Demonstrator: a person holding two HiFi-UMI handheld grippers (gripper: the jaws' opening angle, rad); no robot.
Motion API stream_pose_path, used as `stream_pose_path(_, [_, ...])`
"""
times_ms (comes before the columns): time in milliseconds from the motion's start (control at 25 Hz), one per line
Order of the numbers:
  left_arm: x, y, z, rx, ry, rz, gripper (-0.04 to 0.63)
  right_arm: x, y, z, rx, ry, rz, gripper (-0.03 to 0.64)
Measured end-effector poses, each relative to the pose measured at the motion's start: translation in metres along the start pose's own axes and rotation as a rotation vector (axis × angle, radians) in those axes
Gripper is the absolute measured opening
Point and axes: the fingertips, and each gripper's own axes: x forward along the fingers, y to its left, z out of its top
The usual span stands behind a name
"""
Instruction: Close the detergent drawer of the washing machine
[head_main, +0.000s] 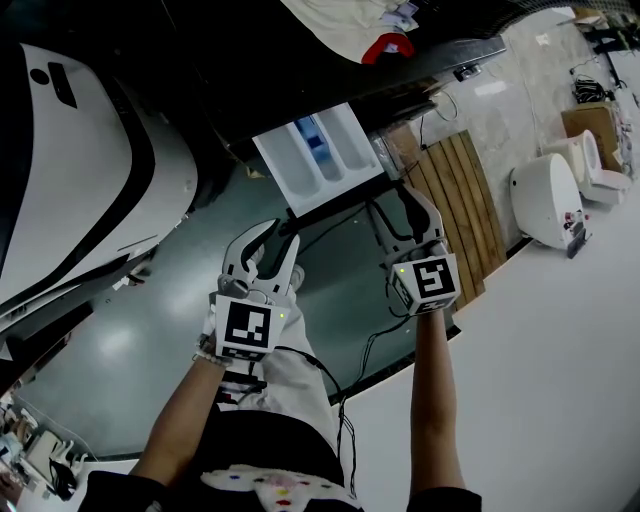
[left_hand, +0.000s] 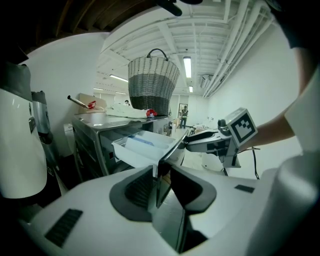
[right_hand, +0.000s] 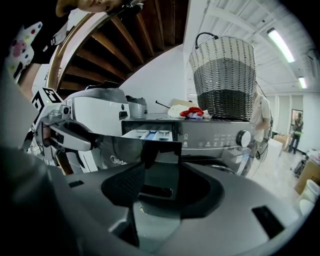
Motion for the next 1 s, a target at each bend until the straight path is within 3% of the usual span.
stream_pose_path(360, [0.002,0.002,0.003,-0.010,-0.022,-0.002,0.121,0.004,0.000,0.002,0.006,-0.002,-0.015,0.221])
stream_pose_path(600, [0.002,0.007,0.001,0.021,0.023,0.008,0.124,0.006,-0.001,0.003,0.011,0.004,-0.026,0.221])
stream_pose_path(1000, [0.008,0.031,0.012,0.032,-0.025,0.045,0.123,0.030,-0.003,0.011,0.052,-0.003,-0.052,0.219])
